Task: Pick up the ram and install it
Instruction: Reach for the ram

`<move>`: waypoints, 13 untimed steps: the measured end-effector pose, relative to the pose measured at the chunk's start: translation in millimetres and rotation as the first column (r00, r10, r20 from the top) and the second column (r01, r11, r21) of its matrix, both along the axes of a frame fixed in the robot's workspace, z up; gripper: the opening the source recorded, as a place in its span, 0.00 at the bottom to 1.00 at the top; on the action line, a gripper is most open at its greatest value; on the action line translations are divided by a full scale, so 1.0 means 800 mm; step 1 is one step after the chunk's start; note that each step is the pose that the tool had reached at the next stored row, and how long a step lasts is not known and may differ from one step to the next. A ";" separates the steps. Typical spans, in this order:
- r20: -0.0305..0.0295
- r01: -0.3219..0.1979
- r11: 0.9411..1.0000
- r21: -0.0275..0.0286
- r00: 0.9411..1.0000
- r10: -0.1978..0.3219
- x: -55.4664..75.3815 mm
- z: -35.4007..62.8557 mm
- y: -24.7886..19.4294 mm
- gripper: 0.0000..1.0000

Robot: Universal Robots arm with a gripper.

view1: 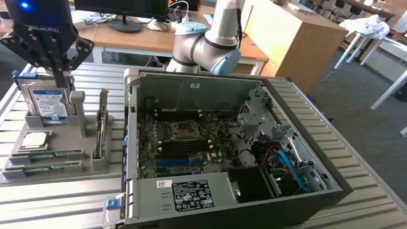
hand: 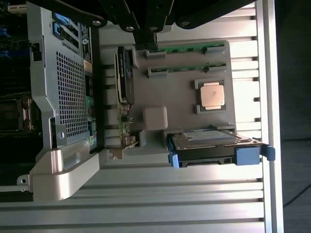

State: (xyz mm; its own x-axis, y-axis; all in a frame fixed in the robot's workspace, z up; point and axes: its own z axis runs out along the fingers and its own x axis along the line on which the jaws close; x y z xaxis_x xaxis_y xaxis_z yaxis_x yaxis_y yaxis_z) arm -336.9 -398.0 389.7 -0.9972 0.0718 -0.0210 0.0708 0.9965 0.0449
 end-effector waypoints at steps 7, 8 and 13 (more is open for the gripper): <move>-0.001 0.000 1.000 0.000 1.000 0.000 -0.013 0.000 0.0001 0.10; -0.001 0.000 1.000 0.000 1.000 0.000 -0.015 0.000 0.0001 0.10; -0.001 0.000 1.000 0.000 1.000 0.000 -0.024 -0.001 0.0001 0.10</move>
State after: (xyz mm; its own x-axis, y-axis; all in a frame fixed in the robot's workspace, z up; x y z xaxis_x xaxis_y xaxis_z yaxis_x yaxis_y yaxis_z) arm -355.9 -397.9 389.3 -0.9972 0.0719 -0.0198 0.0710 0.9965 0.0448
